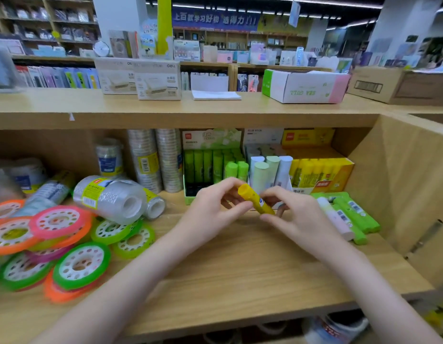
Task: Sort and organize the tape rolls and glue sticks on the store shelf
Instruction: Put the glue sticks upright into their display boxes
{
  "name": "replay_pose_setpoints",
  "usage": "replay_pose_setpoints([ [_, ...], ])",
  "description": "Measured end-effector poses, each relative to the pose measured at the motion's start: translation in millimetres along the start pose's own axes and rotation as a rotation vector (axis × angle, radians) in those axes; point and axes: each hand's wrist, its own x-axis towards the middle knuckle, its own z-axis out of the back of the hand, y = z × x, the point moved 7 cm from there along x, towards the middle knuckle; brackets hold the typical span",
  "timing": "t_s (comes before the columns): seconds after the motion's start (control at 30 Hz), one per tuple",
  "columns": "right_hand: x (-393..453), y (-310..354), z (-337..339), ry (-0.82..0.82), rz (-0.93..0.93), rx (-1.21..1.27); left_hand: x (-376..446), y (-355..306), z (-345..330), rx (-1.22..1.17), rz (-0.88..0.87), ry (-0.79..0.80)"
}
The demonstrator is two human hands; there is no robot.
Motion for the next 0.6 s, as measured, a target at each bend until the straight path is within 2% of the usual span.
replay_pose_setpoints([
  [0.07, -10.4, -15.1, 10.0, -0.042, -0.076, 0.073, 7.0, -3.2, -7.0, 0.013, -0.026, -0.052],
  [0.17, -25.4, -33.6, 29.8, -0.12, -0.141, 0.135, 19.0, -6.8, -12.4, 0.303, -0.111, -0.162],
  [0.27, -35.6, -50.7, 52.7, -0.252, -0.206, 0.176, 30.7, -10.5, -31.2, 0.586, -0.205, -0.142],
  [0.37, -35.8, -65.6, 74.2, -0.397, -0.263, 0.077, 34.8, -6.5, -51.3, 0.801, -0.291, -0.099],
  [0.47, -23.1, -71.7, 88.2, -0.469, -0.25, -0.011, 33.6, 0.3, -51.9, 0.862, -0.32, -0.091],
  [0.6, 3.6, -69.6, 80.6, -0.38, -0.157, -0.182, 32.2, 1.8, -50.7, 0.865, -0.321, -0.085],
])
